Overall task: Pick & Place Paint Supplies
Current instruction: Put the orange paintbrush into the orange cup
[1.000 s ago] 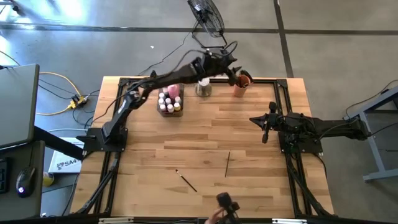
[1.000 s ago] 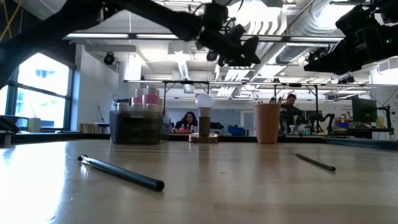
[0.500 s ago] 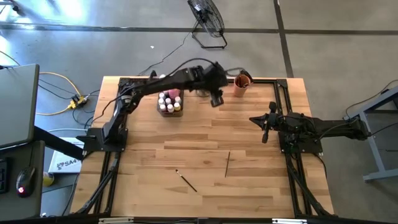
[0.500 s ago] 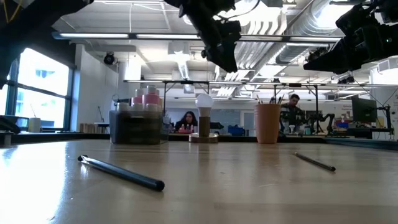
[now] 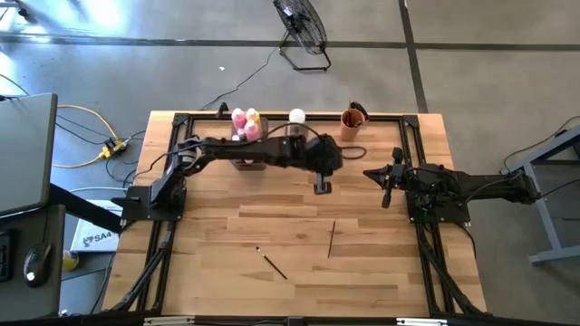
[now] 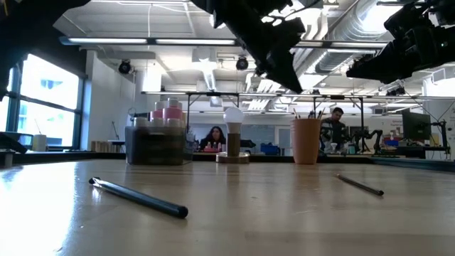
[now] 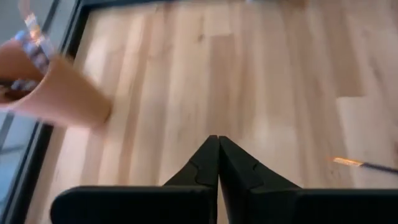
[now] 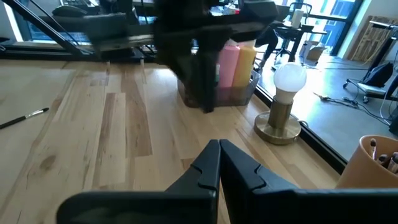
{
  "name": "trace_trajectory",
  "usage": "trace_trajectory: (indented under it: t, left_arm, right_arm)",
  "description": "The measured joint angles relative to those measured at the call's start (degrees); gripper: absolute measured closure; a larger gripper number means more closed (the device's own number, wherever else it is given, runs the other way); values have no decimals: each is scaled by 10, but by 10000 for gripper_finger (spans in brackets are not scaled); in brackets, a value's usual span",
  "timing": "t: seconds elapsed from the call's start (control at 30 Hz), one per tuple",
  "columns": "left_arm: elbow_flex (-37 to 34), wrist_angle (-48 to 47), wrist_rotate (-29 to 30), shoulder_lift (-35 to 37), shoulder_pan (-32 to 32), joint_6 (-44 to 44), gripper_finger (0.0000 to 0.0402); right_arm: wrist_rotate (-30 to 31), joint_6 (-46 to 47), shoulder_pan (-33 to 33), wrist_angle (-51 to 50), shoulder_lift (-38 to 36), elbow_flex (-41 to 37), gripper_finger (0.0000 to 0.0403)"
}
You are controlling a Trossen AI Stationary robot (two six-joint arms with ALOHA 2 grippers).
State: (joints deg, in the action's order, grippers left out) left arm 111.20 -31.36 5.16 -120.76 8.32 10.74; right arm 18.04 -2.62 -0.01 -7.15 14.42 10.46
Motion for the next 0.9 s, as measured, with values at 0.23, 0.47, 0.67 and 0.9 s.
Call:
trace_trajectory:
  t: [0.23,0.47,0.67,0.9]
  left_arm:
    - [-9,15,6,-1,-18,1,389]
    - [-9,69,-19,-1,-31,-53,389]
    - [-10,131,-30,-2,-54,-1,389]
    - [-131,236,2,72,-57,40,389]
  right_arm:
    - [0,0,0,1,0,0,401]
    - [0,0,0,1,0,0,400]
    - [0,11,0,1,0,0,400]
    - [0,11,0,1,0,0,400]
